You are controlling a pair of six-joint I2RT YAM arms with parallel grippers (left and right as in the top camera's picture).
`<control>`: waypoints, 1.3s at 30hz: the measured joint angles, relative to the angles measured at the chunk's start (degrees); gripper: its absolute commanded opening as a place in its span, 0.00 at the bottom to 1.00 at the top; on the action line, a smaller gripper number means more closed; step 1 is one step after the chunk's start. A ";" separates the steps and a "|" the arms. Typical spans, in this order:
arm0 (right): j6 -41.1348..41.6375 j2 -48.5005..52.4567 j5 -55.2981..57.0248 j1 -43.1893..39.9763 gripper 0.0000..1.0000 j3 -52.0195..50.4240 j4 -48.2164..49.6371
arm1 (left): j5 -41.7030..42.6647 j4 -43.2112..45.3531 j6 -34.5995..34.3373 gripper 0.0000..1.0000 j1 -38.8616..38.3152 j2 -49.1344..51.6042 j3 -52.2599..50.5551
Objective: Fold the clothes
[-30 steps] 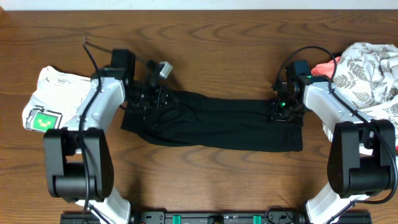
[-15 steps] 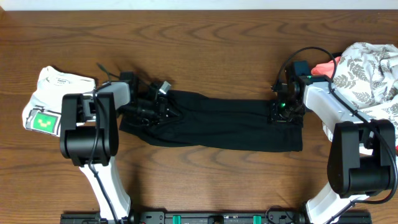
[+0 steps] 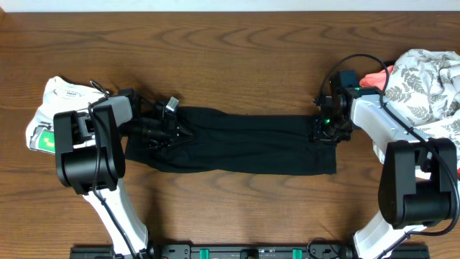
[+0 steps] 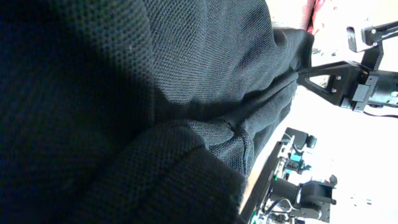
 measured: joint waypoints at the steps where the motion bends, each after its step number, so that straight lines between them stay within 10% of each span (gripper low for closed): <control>1: 0.00 0.00 0.28 0.00 0.19 0.00 0.11 | -0.02 0.00 0.00 0.06 0.00 0.00 0.00; 9: 0.52 0.00 2.40 -1.49 0.30 4.35 -6.78 | -0.17 0.02 -0.37 0.06 0.00 0.00 0.00; 19: -2.10 -2.21 -2.93 -11.47 0.77 14.27 -17.70 | -0.20 0.04 -0.48 0.06 0.00 0.00 0.00; 39: -8.87 -2.19 -19.02 -15.30 0.79 -7.72 -4.13 | -0.24 0.13 -0.70 0.06 0.00 0.00 0.00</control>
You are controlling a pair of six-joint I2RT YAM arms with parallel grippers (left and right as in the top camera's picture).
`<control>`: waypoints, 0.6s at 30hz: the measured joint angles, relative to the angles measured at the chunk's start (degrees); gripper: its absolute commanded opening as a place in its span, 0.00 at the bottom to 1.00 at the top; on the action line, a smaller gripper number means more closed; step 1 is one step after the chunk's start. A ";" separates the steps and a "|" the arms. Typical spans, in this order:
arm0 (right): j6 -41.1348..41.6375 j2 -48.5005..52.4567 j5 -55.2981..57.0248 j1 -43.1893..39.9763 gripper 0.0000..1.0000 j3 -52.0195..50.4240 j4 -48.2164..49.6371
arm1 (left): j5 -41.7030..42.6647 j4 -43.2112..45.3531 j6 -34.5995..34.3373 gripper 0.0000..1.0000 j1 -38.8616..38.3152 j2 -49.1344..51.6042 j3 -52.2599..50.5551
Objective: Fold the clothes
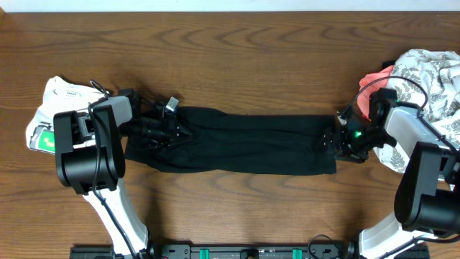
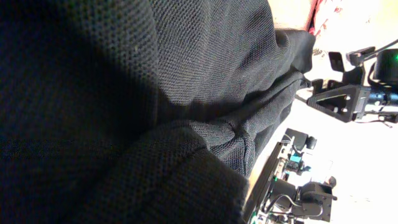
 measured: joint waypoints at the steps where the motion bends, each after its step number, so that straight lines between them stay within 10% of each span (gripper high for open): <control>1: 0.04 0.00 -0.37 0.00 0.79 -0.63 0.55 | 0.00 0.00 0.00 0.06 0.00 0.00 0.00; 18: 7.48 -1.05 8.92 -1.84 0.78 0.07 1.29 | 0.04 1.64 1.03 0.16 0.02 -6.21 -0.22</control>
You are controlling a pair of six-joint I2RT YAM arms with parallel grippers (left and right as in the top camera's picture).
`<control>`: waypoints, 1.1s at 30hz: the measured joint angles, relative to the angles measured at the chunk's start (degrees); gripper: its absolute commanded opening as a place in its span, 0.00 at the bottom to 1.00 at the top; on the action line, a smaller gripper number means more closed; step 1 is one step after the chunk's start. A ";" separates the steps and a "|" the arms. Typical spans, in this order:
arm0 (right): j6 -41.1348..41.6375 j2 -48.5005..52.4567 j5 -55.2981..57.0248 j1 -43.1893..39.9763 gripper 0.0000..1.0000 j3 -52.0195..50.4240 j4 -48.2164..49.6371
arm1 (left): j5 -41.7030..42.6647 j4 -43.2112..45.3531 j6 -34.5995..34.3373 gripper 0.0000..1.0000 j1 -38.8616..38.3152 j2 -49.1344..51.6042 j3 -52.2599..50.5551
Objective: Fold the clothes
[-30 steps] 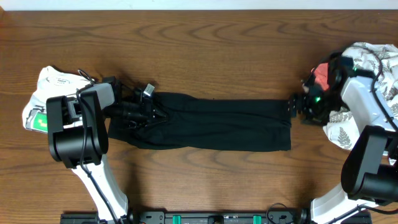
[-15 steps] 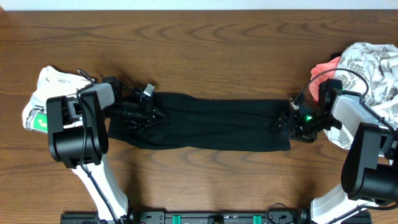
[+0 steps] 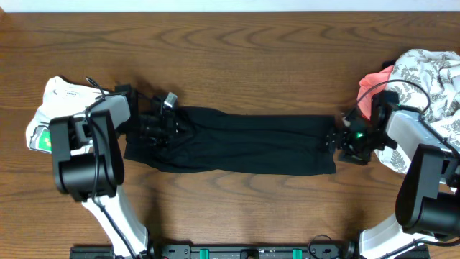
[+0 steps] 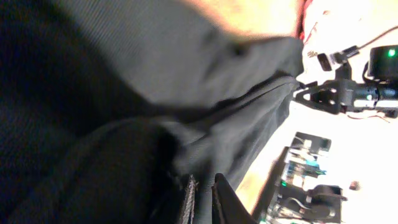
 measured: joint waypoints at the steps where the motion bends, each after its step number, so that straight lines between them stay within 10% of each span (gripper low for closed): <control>1: 1.40 0.00 3.10 -0.68 0.79 0.83 -0.66 | -0.07 0.50 0.17 0.17 0.00 -2.10 0.00; 13: 0.98 -7.74 6.25 5.09 0.73 15.19 -2.49 | -22.38 2.19 -9.68 0.17 2.38 -23.32 0.11; 33: 0.55 5.92 7.56 18.21 0.75 9.66 3.54 | -37.66 2.34 -15.91 0.40 9.05 -14.67 0.11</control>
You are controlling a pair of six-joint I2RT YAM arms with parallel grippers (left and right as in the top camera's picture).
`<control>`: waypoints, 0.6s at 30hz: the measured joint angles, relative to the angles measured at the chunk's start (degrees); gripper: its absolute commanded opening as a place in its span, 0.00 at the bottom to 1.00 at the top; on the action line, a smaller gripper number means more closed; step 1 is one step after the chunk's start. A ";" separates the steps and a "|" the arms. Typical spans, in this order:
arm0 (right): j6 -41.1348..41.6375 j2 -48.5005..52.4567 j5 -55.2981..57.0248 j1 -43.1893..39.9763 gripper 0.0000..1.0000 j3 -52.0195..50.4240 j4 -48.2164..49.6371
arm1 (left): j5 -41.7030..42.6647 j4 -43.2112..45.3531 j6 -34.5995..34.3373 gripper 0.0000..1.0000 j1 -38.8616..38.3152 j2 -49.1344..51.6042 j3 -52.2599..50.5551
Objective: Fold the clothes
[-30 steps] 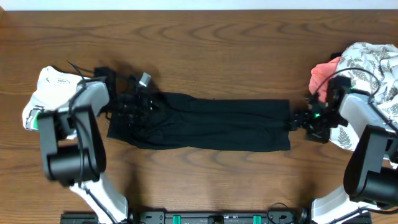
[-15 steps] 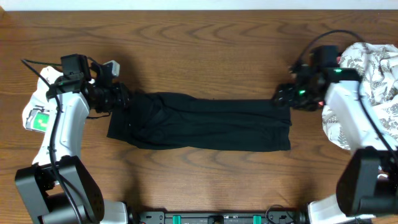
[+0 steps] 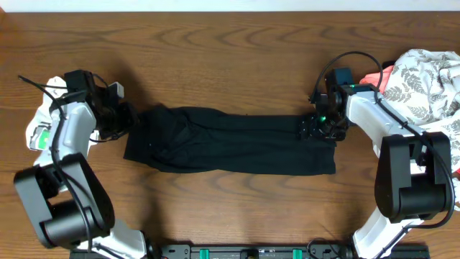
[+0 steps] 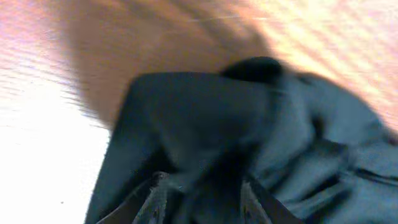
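Observation:
A black garment (image 3: 230, 140) lies stretched in a long strip across the middle of the wooden table (image 3: 230, 57). My left gripper (image 3: 121, 119) sits just off its left end, apart from the cloth in the overhead view. In the blurred left wrist view that left gripper (image 4: 202, 190) stands open, its fingers (image 4: 155, 193) spread in front of the garment's rumpled end (image 4: 249, 118). My right gripper (image 3: 318, 128) rests on the garment's upper right corner. Whether it grips the cloth does not show.
A white printed cloth (image 3: 54, 93) with a green patch lies at the left edge, under the left arm. A pile of leaf-print fabric (image 3: 428, 79) with a coral piece (image 3: 374, 75) fills the right back corner.
My left gripper has left the bunched left part of the garment and now stands open off its left end. My right gripper has moved from beyond the right edge onto the upper right corner.
At first my left gripper was buried in the garment's bunched left end and my right gripper was at the upper right corner. The right gripper then stood off the right edge. Now the left has drawn back leftward and the right is at the corner again.

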 measured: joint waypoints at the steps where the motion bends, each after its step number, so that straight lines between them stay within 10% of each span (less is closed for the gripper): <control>1: 0.00 0.00 0.00 0.00 0.75 0.00 0.00 | -0.74 0.42 0.07 0.44 0.02 0.90 0.00; 18: 0.04 0.02 0.00 0.00 0.75 0.02 0.15 | 0.31 1.16 3.10 0.50 0.13 8.24 0.33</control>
